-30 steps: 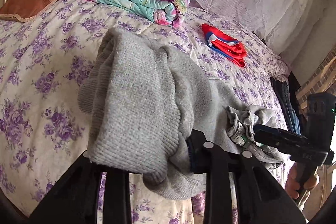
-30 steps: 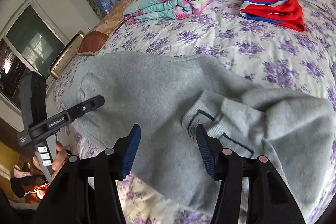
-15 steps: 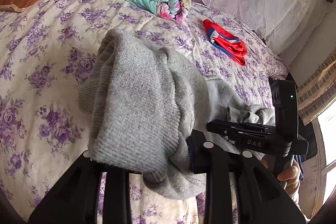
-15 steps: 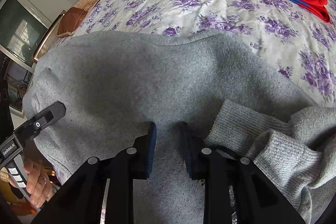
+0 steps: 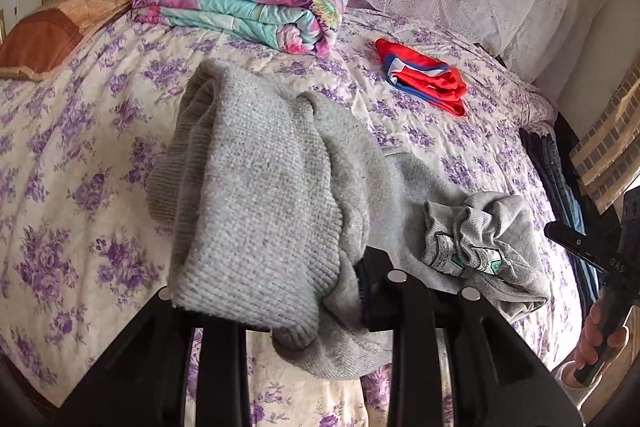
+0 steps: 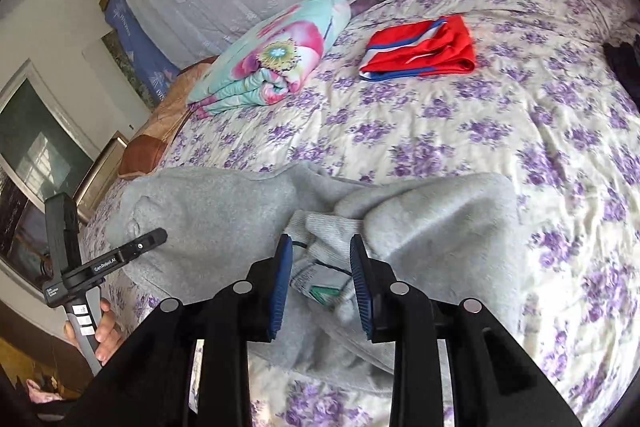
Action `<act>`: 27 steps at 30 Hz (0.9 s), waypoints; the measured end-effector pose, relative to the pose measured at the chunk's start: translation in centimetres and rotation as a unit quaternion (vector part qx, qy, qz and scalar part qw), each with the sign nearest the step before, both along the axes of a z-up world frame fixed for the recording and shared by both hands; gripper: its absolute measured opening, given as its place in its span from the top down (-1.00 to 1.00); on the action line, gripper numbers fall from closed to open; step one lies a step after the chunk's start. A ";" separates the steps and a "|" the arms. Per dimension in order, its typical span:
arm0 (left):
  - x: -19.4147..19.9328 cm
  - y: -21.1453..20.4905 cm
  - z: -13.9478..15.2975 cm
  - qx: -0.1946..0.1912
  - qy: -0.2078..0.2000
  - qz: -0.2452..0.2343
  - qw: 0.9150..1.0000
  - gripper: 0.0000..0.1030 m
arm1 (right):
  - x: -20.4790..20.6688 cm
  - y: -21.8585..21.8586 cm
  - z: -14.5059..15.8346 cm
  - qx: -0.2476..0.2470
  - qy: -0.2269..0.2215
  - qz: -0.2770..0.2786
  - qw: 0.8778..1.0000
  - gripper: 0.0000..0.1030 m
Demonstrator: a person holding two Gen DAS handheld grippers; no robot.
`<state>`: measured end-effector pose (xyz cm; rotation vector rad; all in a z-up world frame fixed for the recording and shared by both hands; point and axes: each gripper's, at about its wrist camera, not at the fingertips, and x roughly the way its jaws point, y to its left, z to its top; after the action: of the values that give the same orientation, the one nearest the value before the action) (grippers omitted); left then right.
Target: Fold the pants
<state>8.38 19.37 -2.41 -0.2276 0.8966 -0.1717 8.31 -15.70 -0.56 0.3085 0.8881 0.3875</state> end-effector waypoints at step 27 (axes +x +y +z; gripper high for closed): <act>-0.2 -32.3 -0.8 0.185 0.039 -0.294 0.937 -0.78 | -7.9 -15.7 -5.0 0.094 -0.005 -0.124 0.988 0.36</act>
<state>8.14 -12.97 -3.25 0.3977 1.0393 -0.5445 0.41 -31.42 -5.54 0.5836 0.7936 0.2407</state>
